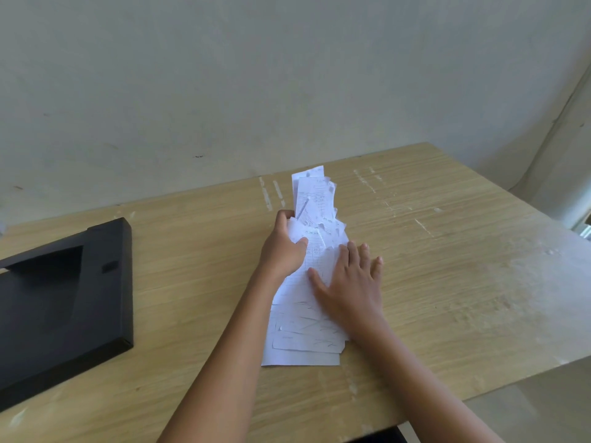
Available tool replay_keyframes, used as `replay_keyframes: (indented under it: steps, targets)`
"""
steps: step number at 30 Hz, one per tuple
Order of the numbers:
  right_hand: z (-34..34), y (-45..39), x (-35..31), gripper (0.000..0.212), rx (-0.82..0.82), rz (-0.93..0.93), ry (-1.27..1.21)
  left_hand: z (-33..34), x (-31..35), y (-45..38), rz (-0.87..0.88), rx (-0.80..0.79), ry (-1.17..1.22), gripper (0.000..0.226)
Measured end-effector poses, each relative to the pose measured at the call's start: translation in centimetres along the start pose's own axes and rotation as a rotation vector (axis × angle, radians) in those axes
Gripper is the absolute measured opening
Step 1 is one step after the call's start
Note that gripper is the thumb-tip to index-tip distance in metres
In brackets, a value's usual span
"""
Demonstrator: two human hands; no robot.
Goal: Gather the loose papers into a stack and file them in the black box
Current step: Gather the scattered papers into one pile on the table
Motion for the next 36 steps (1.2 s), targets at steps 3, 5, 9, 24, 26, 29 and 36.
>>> replay_keyframes:
  steps: [3, 5, 9, 24, 26, 29, 36]
  targets:
    - [-0.4, 0.0, -0.3, 0.082, 0.022, -0.032, -0.048, 0.3, -0.2, -0.2, -0.022, 0.01, 0.099, 0.042]
    - [-0.6, -0.1, -0.3, 0.081, 0.026, -0.037, -0.094, 0.4, -0.4, -0.3, -0.046, 0.033, 0.167, 0.046]
    - [-0.7, -0.2, -0.2, 0.08, 0.036, -0.057, -0.131, -0.2, -1.1, -0.6, -0.095, 0.099, 0.218, 0.05]
    - [-3.2, -4.8, 1.1, 0.094, -0.211, 0.09, -0.387, -1.0, -1.9, 1.2, -0.049, 0.121, 0.208, 0.073]
    - [-2.6, -5.5, 0.9, 0.119, -0.294, 0.093, -0.38, -1.8, -1.7, 1.4, -0.031, 0.133, 0.221, 0.069]
    - [-2.2, -6.7, 1.0, 0.084, -0.361, 0.13, -0.499, -3.1, -1.8, 1.9, -0.021, 0.166, 0.256, 0.072]
    - [-2.2, -7.4, 0.7, 0.052, -0.104, -0.022, -0.171, -6.3, -3.8, 2.8, -0.048, 0.269, 0.293, 0.068]
Point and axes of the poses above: each hand's wrist, its own y-axis away from the middle knuckle, its own z-axis out of the palm, x = y × z, the point moved 9 cm from there along -y, towards the middle knuckle, and after that the axes turned 11 degrees about z, right-handed, at the moved point
